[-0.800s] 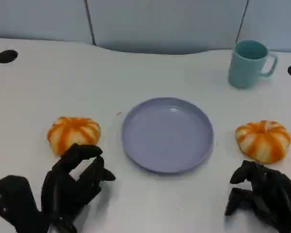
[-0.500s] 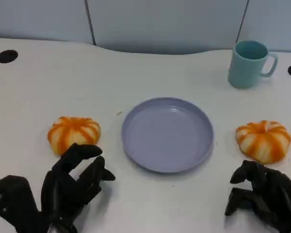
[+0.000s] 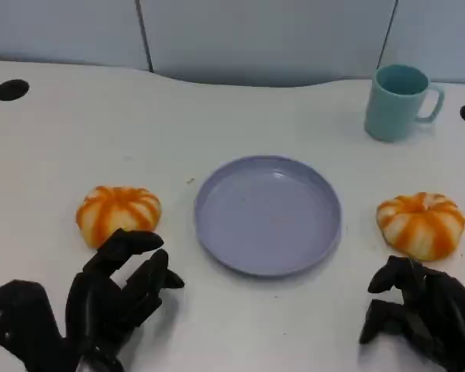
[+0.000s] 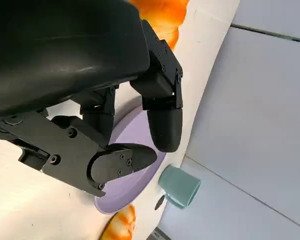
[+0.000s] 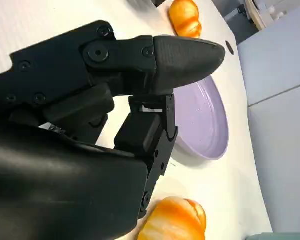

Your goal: Grasp the bread from the table and place it into the plate.

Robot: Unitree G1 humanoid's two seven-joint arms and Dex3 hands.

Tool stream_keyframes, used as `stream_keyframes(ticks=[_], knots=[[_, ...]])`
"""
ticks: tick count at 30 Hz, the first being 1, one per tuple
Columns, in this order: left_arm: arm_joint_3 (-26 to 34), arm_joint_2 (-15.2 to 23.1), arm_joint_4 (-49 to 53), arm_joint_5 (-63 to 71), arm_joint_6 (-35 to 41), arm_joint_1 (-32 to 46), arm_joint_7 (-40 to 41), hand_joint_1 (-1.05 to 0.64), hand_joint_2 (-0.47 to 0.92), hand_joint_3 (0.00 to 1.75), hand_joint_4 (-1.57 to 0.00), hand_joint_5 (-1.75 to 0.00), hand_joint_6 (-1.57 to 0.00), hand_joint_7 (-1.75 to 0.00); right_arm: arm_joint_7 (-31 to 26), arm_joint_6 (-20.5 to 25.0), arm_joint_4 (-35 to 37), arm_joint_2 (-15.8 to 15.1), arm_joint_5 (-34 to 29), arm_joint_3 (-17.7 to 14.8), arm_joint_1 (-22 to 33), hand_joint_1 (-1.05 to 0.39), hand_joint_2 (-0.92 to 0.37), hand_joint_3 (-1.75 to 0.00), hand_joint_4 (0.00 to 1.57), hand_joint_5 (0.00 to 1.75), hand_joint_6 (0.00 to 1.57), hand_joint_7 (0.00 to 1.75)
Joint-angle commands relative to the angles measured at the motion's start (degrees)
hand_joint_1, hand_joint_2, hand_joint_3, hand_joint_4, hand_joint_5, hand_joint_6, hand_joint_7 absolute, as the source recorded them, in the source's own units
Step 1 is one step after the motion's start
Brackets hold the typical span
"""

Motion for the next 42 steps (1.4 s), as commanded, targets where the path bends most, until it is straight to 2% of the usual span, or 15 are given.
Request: stream_keyframes(ticks=[1, 8, 12, 13, 14, 17, 19, 20, 21, 25, 42], knots=[[0.28, 0.88, 0.78, 0.22, -1.31, -0.19, -1.0, -0.27, 0.64, 0.72, -0.62, -1.66, -0.6, -1.32, -0.64, 0.82, 0.28, -0.77, -0.14, -0.32, 0.55, -0.43, -0.92, -0.44, 1.22, 1.15, 1.11, 1.1], [0.28, 0.89, 0.99, 0.19, -1.52, -0.25, -1.08, -0.27, 0.65, 0.7, -0.62, -1.66, -0.59, -1.33, -0.65, 0.83, 0.27, -0.78, -0.13, -0.31, 0.56, -0.43, -0.92, -0.44, 1.22, 1.15, 1.11, 1.09], [0.25, 1.13, 0.39, 0.1, -1.04, -0.04, -1.26, -0.28, 0.65, 0.69, -0.62, -1.62, -0.59, -1.3, 0.42, -1.05, 0.87, -0.66, -0.3, -0.08, 0.76, -0.43, -0.92, -0.47, 1.2, 1.16, 1.11, 1.09], [0.11, 1.25, 0.31, 0.08, -2.07, 0.05, -2.35, -0.27, 0.66, 0.69, -0.63, -1.55, -0.6, -1.22, 0.18, -0.83, 0.81, -0.52, -0.24, -0.14, 0.7, -0.43, -0.92, -0.46, 1.2, 1.16, 1.11, 1.09], [0.02, 1.32, 0.27, 0.03, -2.82, 0.1, -3.17, -0.25, 0.68, 0.67, -0.62, -1.36, -0.62, -0.95, 0.02, -0.68, 0.77, -0.43, -0.2, -0.19, 0.66, -0.43, -0.92, -0.45, 1.21, 1.17, 1.11, 1.09], [-0.23, 2.09, 1.11, 0.88, -5.57, -0.12, -5.08, -0.24, 0.71, 0.62, -0.61, -1.18, -0.65, -0.68, -0.03, -0.47, 0.67, -0.32, -0.11, -0.16, 0.63, -0.43, -0.92, -0.44, 1.21, 1.17, 1.11, 1.1], [-0.6, 3.28, 2.49, 2.31, -9.19, -0.67, -6.83, -0.27, 0.83, 0.35, -0.65, -0.91, -0.71, -0.32, -0.3, -0.02, 0.12, -0.24, -0.18, 0.03, 0.81, -0.43, -0.92, -0.44, 1.21, 1.17, 1.11, 1.1], [-0.63, 3.52, 3.02, 2.64, -10.25, -0.86, -7.33, -0.28, 0.88, 0.23, -0.67, -0.83, -0.75, -0.19, -0.39, 0.11, -0.03, -0.22, -0.21, 0.08, 0.86, -0.43, -0.92, -0.44, 1.2, 1.17, 1.11, 1.1], [-0.6, 3.56, 3.41, 2.69, -10.77, -1.0, -7.55, -0.28, 0.9, 0.19, -0.67, -0.79, -0.76, -0.14, -0.45, 0.17, -0.1, -0.22, -0.22, 0.1, 0.88, -0.43, -0.92, -0.44, 1.2, 1.17, 1.11, 1.1], [-0.62, 3.65, 4.46, 2.58, -11.92, -1.31, -7.89, -0.28, 0.92, 0.14, -0.68, -0.76, -0.77, -0.09, -0.52, 0.2, -0.15, -0.25, -0.17, 0.16, 0.9, -0.43, -0.92, -0.44, 1.2, 1.18, 1.11, 1.11], [-0.69, 3.74, 5.04, 2.44, -12.45, -1.51, -7.98, -0.28, 0.92, 0.14, -0.68, -0.75, -0.79, -0.07, -0.59, 0.19, -0.18, -0.31, -0.09, 0.25, 0.92, -0.43, -0.92, -0.45, 1.2, 1.19, 1.1, 1.12]])
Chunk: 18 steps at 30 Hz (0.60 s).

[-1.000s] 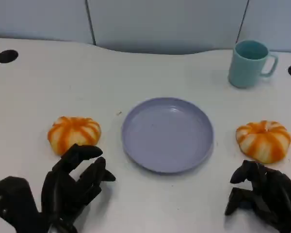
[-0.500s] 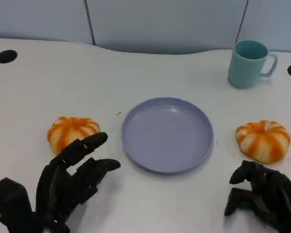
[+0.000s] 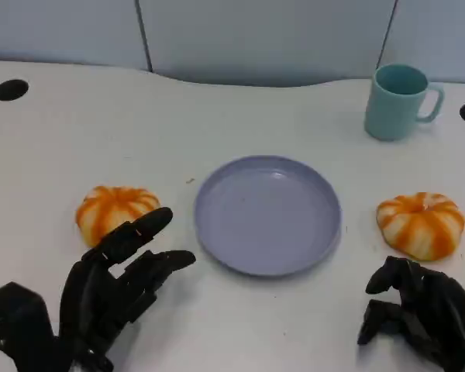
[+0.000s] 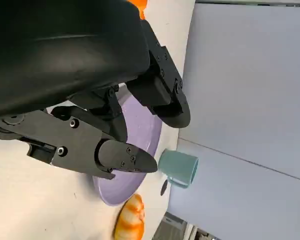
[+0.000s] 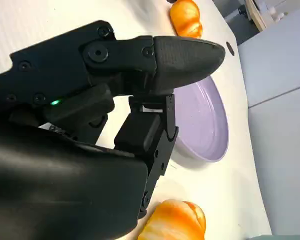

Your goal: Grasp the bread from the table and place it into the plate.

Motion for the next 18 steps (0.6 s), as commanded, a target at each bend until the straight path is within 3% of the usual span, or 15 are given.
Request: stream_keyframes(ticks=[1, 2, 3, 5, 12, 15, 18], knots=[[0.19, 0.98, 0.46, 0.11, -0.95, -0.25, -0.63, -0.28, 0.92, 0.14, -0.68, -0.75, -0.79, -0.07, -0.42, 0.79, -0.07, -0.47, 0.12, -0.27, 0.75, -0.43, -0.92, -0.45, 1.2, 1.19, 1.1, 1.13], [-1.33, 5.93, -0.97, 10.72, -8.46, -1.39, 3.7, -0.28, 0.92, 0.14, -0.68, -0.75, -0.79, -0.06, -0.26, 0.88, -0.3, -0.34, 0.13, 0.0, 0.79, -0.43, -0.92, -0.45, 1.2, 1.19, 1.1, 1.13], [-2.48, 9.64, -1.94, 18.87, -14.24, -2.27, 7.11, -0.44, 0.92, 0.09, -0.41, -0.5, -0.52, -0.03, -0.14, 0.95, -0.49, -0.24, 0.15, 0.21, 0.83, -0.43, -0.92, -0.45, 1.2, 1.18, 1.1, 1.12], [-3.77, 13.43, -2.32, 27.83, -20.78, -3.3, 11.43, -0.52, 0.92, 0.06, -0.29, -0.33, -0.38, -0.01, -0.06, 1.01, -0.68, -0.16, 0.19, 0.45, 0.88, -0.43, -0.92, -0.46, 1.21, 1.17, 1.1, 1.11], [-5.97, 14.96, 1.42, 30.45, -25.0, -4.29, 16.85, -0.55, 0.92, 0.04, -0.27, -0.23, -0.33, 0.0, -0.12, 1.18, -0.86, -0.18, 0.22, 0.49, 0.94, -0.44, -0.92, -0.46, 1.22, 1.15, 1.11, 1.1], [-9.32, 24.43, -5.45, 55.56, -21.4, -7.61, 30.12, -0.65, 0.92, 0.03, -0.14, -0.15, -0.25, 0.0, -0.77, 1.64, -1.18, 0.42, 0.08, 0.75, 0.75, -0.44, -0.92, -0.44, 1.23, 1.15, 1.11, 1.1], [-10.55, 25.77, -6.16, 60.36, -20.33, -8.01, 34.29, -0.67, 0.92, 0.02, -0.12, -0.12, -0.24, 0.0, -0.84, 1.73, -1.25, 0.52, 0.02, 0.74, 0.74, -0.44, -0.92, -0.43, 1.23, 1.14, 1.11, 1.1]])
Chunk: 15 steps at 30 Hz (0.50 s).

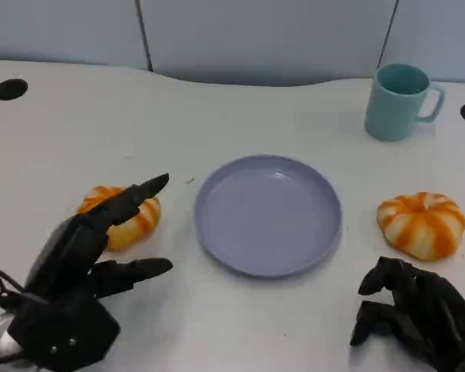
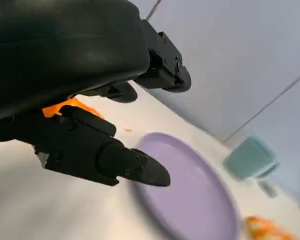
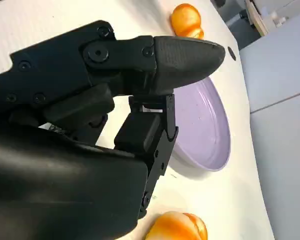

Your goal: Grasp the bread from the table and place it into the plate.

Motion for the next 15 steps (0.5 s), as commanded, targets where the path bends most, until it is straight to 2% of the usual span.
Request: stream_keyframes(ticks=[1, 11, 13, 15], knots=[[-2.59, 6.86, -4.25, 12.32, 2.07, -2.8, 10.71, -0.67, 0.92, 0.02, -0.12, -0.12, -0.24, 0.0, -0.85, 0.98, -0.4, -0.34, 0.03, -0.15, 0.56, -0.44, -0.92, -0.43, 1.23, 1.14, 1.11, 1.1], [-6.81, 9.31, -4.03, 11.83, 3.94, -3.1, 15.3, -0.67, 0.92, 0.02, -0.13, -0.1, -0.24, 0.0, -0.94, 1.02, -0.45, -0.38, 0.1, -0.08, 0.58, -0.44, -0.92, -0.43, 1.24, 1.13, 1.12, 1.1], [-8.34, 12.9, -8.2, 20.33, 12.66, -6.45, 12.64, -0.69, 0.92, 0.02, -0.13, -0.09, -0.23, 0.0, -0.71, 0.35, 0.01, -0.21, -0.03, 0.08, 0.4, -0.44, -0.92, -0.44, 1.24, 1.13, 1.12, 1.1], [-11.1, 15.09, -7.44, 25.46, 18.64, -10.39, 8.91, -0.7, 0.92, 0.01, -0.14, -0.09, -0.23, 0.0, -0.5, -0.43, 0.43, 0.0, -0.17, 0.2, 0.46, -0.44, -0.92, -0.45, 1.25, 1.13, 1.12, 1.09]])
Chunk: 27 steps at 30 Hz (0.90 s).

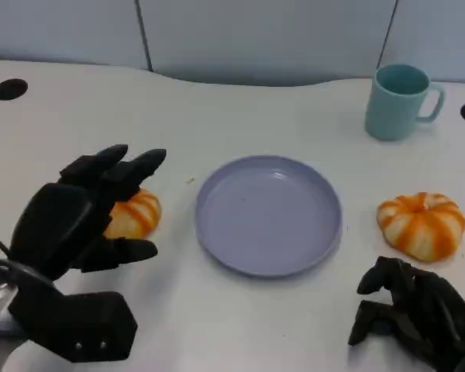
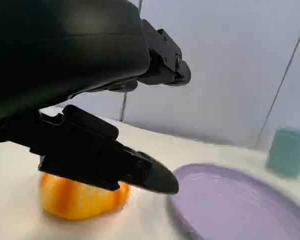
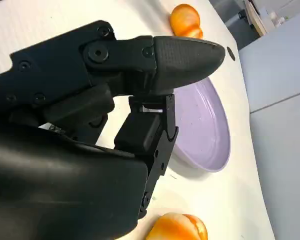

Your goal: Grasp the bread from the table and place it into the plate.

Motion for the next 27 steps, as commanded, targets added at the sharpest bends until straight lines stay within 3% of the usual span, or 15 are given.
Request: stream_keyframes(ticks=[1, 15, 19, 25, 27], knots=[[-3.92, 5.89, -0.82, 8.47, 10.97, -7.1, -5.44, -0.69, 0.92, 0.01, -0.14, -0.08, -0.23, 0.0, 0.03, -0.79, 0.68, -0.01, -0.19, 0.08, 0.52, -0.44, -0.92, -0.44, 1.25, 1.12, 1.12, 1.09], [-8.13, 7.95, -1.3, 6.35, 14.84, -7.98, -5.07, -0.69, 0.92, 0.01, -0.16, -0.04, -0.23, 0.0, 0.07, -1.11, 0.87, 0.0, -0.19, 0.13, 0.52, -0.44, -0.92, -0.44, 1.25, 1.11, 1.13, 1.07], [-16.22, 5.51, 15.09, 11.32, 17.86, -19.38, -11.32, -0.7, 0.92, 0.02, -0.1, -0.01, -0.17, 0.0, -0.87, -0.51, -0.16, 0.37, -0.46, 0.39, 0.91, -0.44, -0.92, -0.44, 1.25, 1.11, 1.14, 1.08], [-19.19, 5.49, 19.37, 9.96, 17.79, -22.02, -9.96, -0.71, 0.92, 0.02, -0.09, 0.0, -0.16, 0.0, -0.93, -0.43, -0.27, 0.43, -0.46, 0.38, 0.96, -0.44, -0.92, -0.44, 1.25, 1.12, 1.14, 1.08], [-21.77, 1.92, 27.86, 10.48, 19.48, -26.21, -11.72, -0.68, 0.9, 0.01, -0.08, 0.0, -0.14, 0.0, -0.87, -0.21, -0.7, 0.5, -0.31, 0.39, 1.4, -0.45, -0.92, -0.43, 1.24, 1.12, 1.14, 1.07]])
